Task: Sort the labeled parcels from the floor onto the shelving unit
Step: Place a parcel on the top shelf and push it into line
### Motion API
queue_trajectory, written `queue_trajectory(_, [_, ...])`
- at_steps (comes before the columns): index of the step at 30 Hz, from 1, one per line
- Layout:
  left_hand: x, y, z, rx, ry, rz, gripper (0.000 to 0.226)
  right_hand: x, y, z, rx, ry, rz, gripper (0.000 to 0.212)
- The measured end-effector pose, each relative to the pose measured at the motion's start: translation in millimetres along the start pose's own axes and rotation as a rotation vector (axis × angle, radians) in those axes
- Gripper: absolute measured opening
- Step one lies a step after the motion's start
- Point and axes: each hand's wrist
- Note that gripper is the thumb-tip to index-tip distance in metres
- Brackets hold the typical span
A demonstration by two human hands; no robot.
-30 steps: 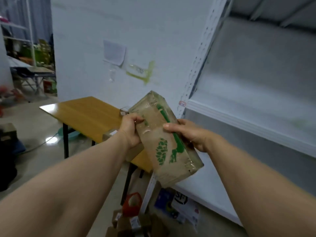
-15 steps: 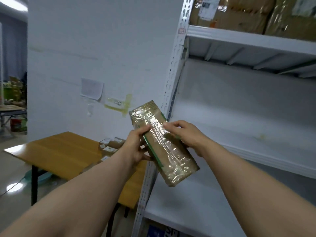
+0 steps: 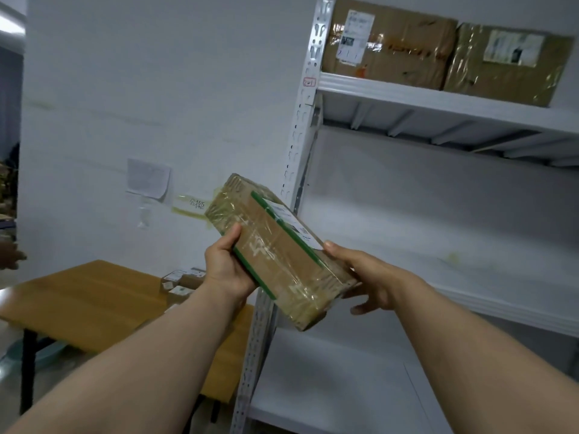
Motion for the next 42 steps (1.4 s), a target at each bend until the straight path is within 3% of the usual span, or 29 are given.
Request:
queue_trajectory(7, [9, 5, 5, 0.005, 0.076, -0.108, 0.043, 3, -14, 1, -0.061, 0.214, 0.528, 0.082])
queue_trajectory(9, [10, 5, 7, -0.032, 0.117, -0.126, 0.049, 2, -15, 4, -0.072, 0.184, 0.58, 0.086])
queue_trajectory(15, [18, 6, 10, -0.063, 0.063, -0.071, 0.045, -9, -11, 3, -0.073, 0.174, 0.501, 0.06])
queue_trajectory(19, [29, 5, 5, -0.127, -0.125, 0.318, 0.041, -9, -7, 4, -0.149, 0.04, 0.47, 0.044])
queue_trajectory(21, [30, 8, -2, -0.247, -0.049, 0.542, 0.042, -3, -4, 8, -0.192, 0.007, 0.526, 0.043])
queue_trajectory(24, [31, 18, -8, -0.379, 0.108, 0.767, 0.053, 6, 4, 13, -0.229, -0.031, 0.67, 0.063])
queue_trajectory(27, [37, 17, -4, -0.291, 0.171, 0.889, 0.071, 11, 9, 12, -0.201, 0.001, 0.617, 0.085])
queue_trajectory(30, [45, 0, 3, -0.214, 0.186, 0.946, 0.068, 7, 15, 8, -0.195, 0.005, 0.597, 0.116])
queue_trajectory(32, [50, -17, 8, -0.208, 0.219, 1.058, 0.059, -1, 21, 8, -0.214, -0.102, 0.662, 0.126])
queue_trajectory(37, [62, -50, 13, -0.243, 0.269, 1.294, 0.053, -24, 26, 8, -0.286, -0.379, 0.771, 0.107])
queue_trajectory(40, [66, -64, 14, -0.229, 0.276, 1.325, 0.054, -35, 19, 7, -0.316, -0.465, 0.759, 0.106])
queue_trajectory(42, [69, -67, 14, -0.211, 0.268, 1.314, 0.056, -39, 17, 7, -0.337, -0.486, 0.749, 0.09])
Point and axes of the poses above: each hand's wrist, its own z-axis towards the middle knuckle, its own x-axis out of the palm, y = z × x, and after that the axes turned 8 degrees about -z, right-handed
